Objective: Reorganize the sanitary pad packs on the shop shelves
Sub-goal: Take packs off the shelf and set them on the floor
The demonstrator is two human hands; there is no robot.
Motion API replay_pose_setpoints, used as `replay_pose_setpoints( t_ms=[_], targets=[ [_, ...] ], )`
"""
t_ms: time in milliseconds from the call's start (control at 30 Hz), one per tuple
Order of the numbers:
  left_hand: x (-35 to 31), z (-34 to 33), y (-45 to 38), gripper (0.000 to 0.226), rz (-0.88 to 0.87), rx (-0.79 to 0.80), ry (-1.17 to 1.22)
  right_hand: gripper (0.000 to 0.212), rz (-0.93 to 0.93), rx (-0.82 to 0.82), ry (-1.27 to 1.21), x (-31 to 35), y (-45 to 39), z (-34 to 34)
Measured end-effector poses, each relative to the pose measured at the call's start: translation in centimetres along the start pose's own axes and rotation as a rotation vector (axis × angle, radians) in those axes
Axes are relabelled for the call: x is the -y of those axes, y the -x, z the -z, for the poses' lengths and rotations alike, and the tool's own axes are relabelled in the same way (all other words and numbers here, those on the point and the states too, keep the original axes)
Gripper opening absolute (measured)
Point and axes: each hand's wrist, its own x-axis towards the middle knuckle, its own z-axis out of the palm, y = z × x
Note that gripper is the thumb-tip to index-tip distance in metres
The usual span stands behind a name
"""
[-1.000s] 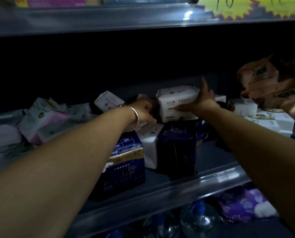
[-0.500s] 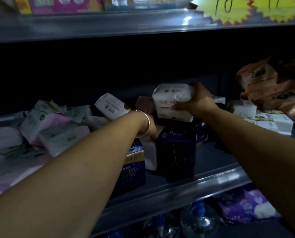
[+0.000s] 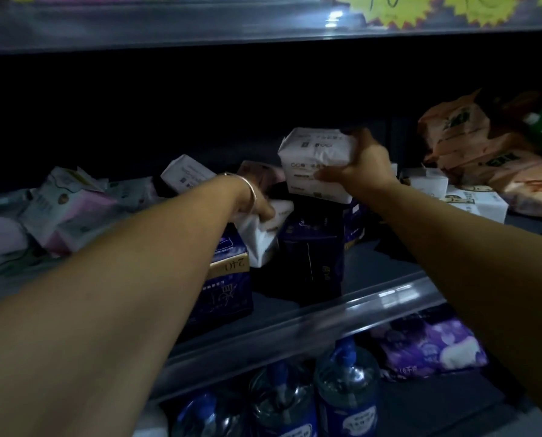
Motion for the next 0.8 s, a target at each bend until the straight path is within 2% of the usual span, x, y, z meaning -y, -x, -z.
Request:
replay_pose_setpoints(
  t_ms=[67,167,400,633,800],
  targets=[
    [0.2,0.9,-0.1,0.060,-0.017,-0.111,0.127,0.074,-0.003,-0.033,-0.022,0.5,0.2,0.3],
    [0.3,2.1,0.2,0.077,-0.016,-0.247,0.190,0.078,-0.015,-0.085,-0.052,1.4,0.2,0.9],
    [-0.2,5.1,3.5,0.077,-0.110,-0.468,0.332,0.078,-0.002,-0.159,0.036,4.5,1.1,4.3],
    [-1.4,5.6,10.9,0.067,-0.178,-0.533,0.414,0.077,-0.011,-0.151,0.041,6.4,6.3,9.7],
    [-2.7,2.1,17.9,0.061,-0.206,-0.487,0.516,0.077,-0.058,-0.079,-0.031,5.6,13.1,13.8]
  ],
)
